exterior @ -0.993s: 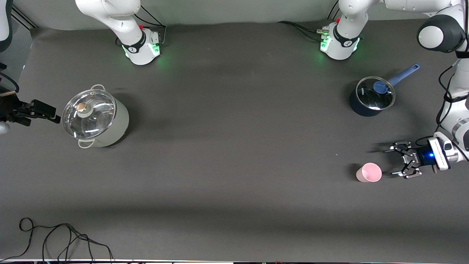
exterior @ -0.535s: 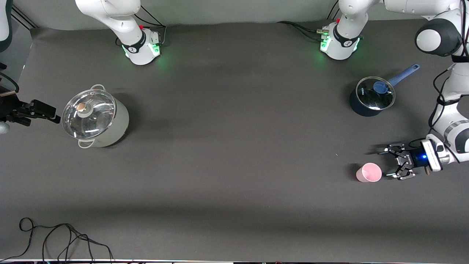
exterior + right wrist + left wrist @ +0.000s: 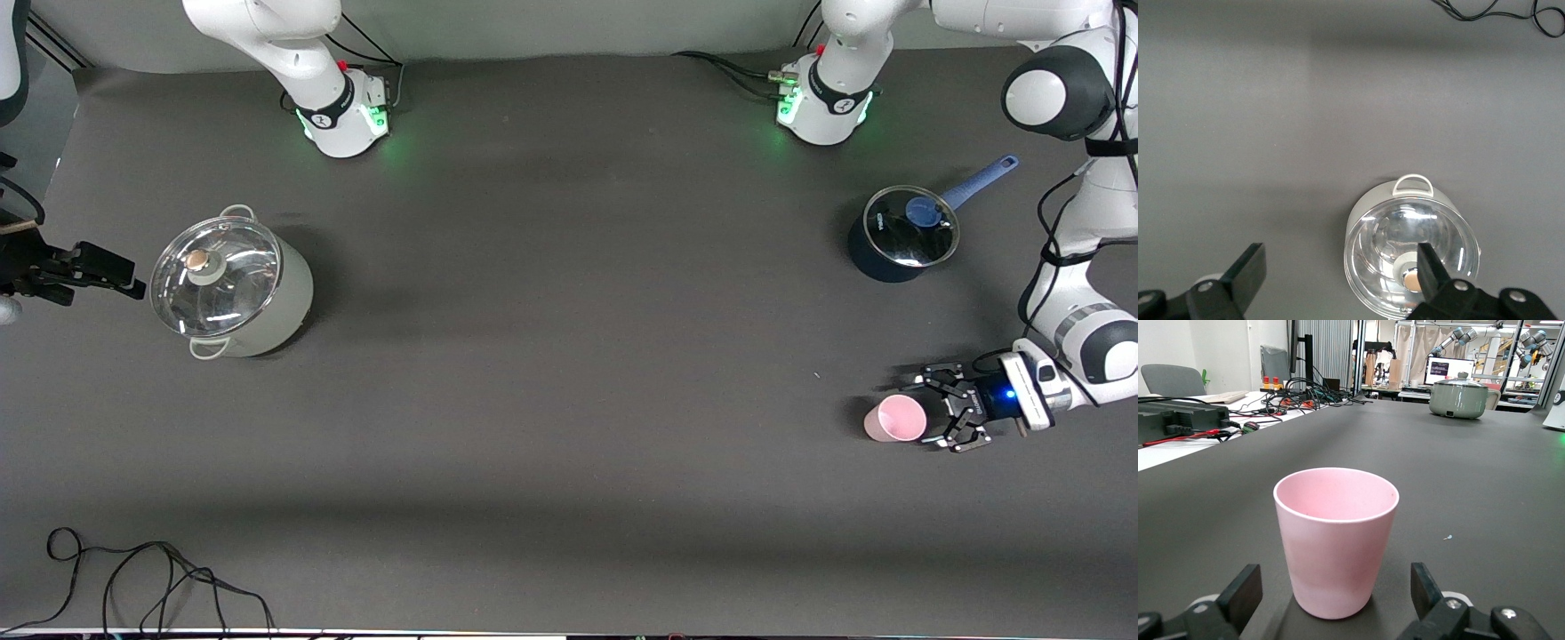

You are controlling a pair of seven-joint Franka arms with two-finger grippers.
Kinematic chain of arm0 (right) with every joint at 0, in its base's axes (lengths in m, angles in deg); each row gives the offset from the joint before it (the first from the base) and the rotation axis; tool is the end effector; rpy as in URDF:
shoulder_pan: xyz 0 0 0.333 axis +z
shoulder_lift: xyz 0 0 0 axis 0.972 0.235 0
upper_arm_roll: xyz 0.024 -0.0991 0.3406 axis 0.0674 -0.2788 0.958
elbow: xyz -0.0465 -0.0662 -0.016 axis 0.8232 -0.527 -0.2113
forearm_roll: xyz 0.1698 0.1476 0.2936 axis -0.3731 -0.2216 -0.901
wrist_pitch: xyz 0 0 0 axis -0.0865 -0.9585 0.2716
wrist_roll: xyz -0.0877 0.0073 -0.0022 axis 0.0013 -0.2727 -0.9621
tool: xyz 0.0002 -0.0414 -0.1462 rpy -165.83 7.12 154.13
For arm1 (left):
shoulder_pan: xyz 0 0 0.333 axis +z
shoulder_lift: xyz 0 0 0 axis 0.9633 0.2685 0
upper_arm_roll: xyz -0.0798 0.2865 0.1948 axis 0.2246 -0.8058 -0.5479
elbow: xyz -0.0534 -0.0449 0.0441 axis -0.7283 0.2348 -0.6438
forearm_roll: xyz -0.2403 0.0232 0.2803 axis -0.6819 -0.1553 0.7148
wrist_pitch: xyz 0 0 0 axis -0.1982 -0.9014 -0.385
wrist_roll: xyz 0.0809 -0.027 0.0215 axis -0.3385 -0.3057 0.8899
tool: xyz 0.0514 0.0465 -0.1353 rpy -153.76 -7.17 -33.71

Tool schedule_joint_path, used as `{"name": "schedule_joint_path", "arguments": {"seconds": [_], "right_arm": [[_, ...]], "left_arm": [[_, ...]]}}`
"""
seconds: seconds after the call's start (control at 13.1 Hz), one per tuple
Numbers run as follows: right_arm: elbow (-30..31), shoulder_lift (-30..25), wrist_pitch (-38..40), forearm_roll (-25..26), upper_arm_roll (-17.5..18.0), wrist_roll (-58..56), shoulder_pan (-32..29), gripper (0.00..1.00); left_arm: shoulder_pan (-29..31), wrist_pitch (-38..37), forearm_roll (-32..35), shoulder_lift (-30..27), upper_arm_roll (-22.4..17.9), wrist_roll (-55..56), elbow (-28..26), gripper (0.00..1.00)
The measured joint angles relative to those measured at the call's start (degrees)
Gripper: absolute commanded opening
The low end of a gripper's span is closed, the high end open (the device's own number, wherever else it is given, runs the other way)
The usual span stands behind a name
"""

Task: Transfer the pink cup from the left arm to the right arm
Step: 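Close the left gripper around the pink cup, then carry the pink cup with the left gripper toward the table middle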

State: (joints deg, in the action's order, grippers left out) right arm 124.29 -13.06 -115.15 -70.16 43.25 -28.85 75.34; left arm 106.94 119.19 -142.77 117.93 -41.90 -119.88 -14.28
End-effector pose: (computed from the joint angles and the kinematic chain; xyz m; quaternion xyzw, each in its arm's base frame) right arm 0.5546 -0.0440 0.5895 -0.9997 -0.0144 0.0028 0.0179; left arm 0.6551 0.1751 0.1076 0.6246 -0.4800 0.4633 0.4060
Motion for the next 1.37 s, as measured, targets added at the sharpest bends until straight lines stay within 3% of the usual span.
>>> {"name": "schedule_joint_path", "arguments": {"seconds": [0.76,0.84,0.92,0.99,1.37], "right_arm": [[0.0,0.0,0.0,0.0,-0.1,0.0,-0.1,1.00],[0.0,0.0,0.0,0.0,-0.1,0.0,-0.1,1.00],[0.0,0.0,0.0,0.0,-0.1,0.0,-0.1,1.00],[0.0,0.0,0.0,0.0,-0.1,0.0,-0.1,1.00],[0.0,0.0,-0.1,0.0,-0.1,0.0,-0.1,1.00]], "left_arm": [[-3.0,2.1,-4.3,1.8,1.1,0.0,0.0,0.97],[-3.1,2.2,-4.5,2.0,1.2,-0.1,0.0,0.83],[-3.2,2.2,-4.5,2.1,1.2,-0.1,0.0,0.38],[-3.2,2.2,-4.6,2.1,1.2,-0.4,0.1,0.00],[-3.4,2.0,-4.7,2.1,1.4,-3.2,0.1,0.00]]}}
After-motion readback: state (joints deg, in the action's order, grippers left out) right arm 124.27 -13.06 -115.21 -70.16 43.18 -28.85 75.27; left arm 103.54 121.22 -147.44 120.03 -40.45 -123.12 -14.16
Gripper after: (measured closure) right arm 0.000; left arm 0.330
